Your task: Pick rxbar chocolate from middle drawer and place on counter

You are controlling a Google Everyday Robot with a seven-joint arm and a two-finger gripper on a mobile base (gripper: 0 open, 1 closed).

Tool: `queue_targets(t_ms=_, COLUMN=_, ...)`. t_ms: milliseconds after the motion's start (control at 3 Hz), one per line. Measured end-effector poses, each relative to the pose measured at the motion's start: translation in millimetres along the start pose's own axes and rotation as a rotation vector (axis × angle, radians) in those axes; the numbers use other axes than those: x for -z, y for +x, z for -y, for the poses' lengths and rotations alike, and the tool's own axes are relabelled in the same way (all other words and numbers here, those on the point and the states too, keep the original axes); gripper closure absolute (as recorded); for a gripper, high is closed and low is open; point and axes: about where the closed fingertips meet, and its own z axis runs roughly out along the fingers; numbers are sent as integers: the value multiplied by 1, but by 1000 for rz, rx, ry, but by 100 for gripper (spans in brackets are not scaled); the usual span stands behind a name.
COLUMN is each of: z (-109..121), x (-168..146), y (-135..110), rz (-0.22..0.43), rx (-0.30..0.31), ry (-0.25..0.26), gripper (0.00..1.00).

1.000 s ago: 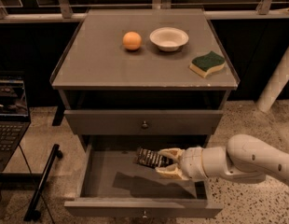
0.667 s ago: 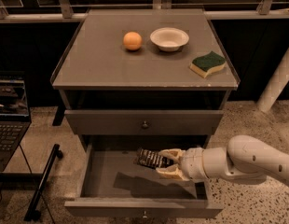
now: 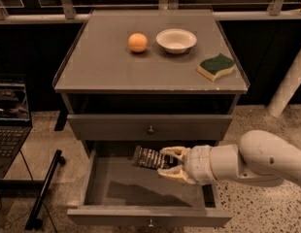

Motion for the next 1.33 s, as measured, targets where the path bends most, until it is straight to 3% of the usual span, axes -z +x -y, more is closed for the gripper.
queue_targets(t_ms=333, z=17, x=28, y=-61, rz=-43, rx=140, ry=57, gripper=100)
queue_targets(t_ms=667, z=40, x=47, y=-109, rz=-67, rx=235, ry=100, gripper=100)
queue_targets(t_ms=1000, z=74, x=52, y=-150, rz=-98, rx=291, ry=134, gripper=100)
queue_targets(t_ms=1333, z=108, x=36, y=-183, rz=-126, rx=307, ry=134, gripper=100)
